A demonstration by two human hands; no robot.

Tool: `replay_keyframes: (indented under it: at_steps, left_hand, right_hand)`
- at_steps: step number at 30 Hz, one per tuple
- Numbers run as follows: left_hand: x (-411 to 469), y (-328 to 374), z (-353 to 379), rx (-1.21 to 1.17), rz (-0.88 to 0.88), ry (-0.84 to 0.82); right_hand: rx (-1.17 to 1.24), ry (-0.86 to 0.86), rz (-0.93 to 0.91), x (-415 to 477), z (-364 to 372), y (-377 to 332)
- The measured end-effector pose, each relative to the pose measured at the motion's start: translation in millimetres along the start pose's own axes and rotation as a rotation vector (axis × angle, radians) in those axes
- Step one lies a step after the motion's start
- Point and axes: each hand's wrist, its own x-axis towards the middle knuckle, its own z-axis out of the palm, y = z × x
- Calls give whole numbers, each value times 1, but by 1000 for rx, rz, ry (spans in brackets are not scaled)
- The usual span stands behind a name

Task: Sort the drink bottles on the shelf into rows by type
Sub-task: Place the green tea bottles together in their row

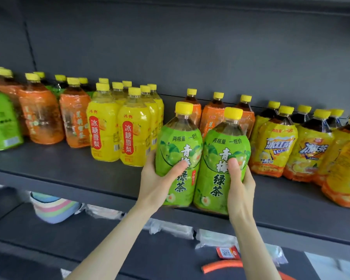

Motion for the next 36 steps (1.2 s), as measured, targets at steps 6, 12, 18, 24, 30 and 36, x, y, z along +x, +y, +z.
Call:
replay_keyframes:
  at_steps: [6,12,18,24,30,36]
  left_hand:
    - [-15,29,-69,-41,45,21]
    - [-26,59,-191,8,80,91]
    - [-42,71,-334,91,52,165]
    - [-23,84,-432,84,34,225]
    - [35,82,-501,75,45,258]
    - [96,63,-552,102,49,227]
  right_hand:
    - [9,-71,-11,-33,56,-18]
    - [74,-164,1,-91,165,-21]
    - [150,-224,66,-165,290,1]
    - [139,-280,111,-186,389,11]
    - [111,-289,61,-170,476,21]
    - [86,-249,42,-147,545,47]
